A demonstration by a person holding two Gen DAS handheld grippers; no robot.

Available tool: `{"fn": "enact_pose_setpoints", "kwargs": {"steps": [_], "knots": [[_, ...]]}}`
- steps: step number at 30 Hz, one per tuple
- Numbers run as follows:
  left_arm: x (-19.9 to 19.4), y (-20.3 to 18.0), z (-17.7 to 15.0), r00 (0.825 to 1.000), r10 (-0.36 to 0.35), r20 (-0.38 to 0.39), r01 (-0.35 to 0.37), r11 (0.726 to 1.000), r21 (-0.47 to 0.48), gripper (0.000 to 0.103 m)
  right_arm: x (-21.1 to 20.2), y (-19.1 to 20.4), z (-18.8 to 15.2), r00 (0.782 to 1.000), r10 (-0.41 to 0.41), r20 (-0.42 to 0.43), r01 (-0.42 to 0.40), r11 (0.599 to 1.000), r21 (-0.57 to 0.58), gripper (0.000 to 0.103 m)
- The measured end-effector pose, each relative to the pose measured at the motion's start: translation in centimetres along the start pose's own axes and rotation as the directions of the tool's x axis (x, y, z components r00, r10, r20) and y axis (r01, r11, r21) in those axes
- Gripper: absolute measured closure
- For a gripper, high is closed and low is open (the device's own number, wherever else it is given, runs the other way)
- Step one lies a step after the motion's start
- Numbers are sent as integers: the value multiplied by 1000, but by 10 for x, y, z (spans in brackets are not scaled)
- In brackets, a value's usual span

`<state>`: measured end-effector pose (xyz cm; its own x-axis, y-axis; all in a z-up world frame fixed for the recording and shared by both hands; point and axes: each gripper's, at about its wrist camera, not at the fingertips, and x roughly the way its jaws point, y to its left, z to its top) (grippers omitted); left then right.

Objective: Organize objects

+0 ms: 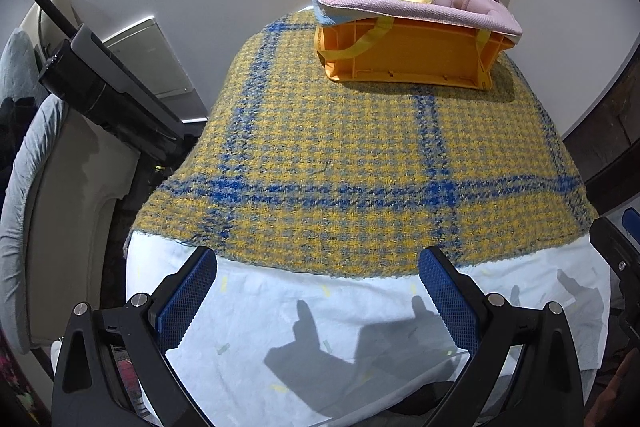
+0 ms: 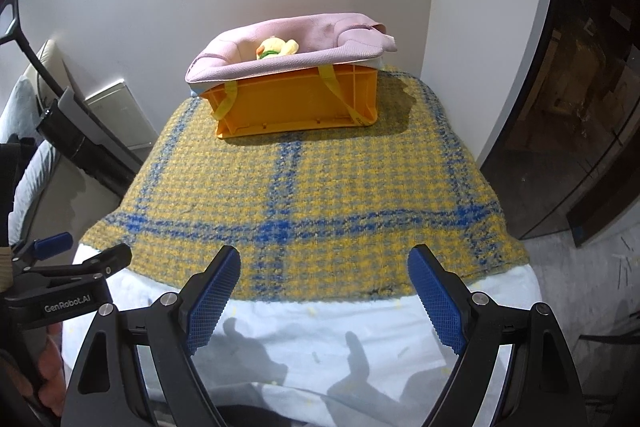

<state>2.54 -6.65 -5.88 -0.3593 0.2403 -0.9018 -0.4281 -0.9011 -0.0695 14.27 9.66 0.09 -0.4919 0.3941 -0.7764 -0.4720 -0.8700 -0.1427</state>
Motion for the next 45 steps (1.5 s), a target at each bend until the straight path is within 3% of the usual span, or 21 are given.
{"fn": "enact_pose_setpoints", "kwargs": {"steps": [45], "knots": [[-2,-2,-1,1000,-9,-3,9,1000,26,0,-3,3,0,1000,7,5,-7,1000,4,17]]}}
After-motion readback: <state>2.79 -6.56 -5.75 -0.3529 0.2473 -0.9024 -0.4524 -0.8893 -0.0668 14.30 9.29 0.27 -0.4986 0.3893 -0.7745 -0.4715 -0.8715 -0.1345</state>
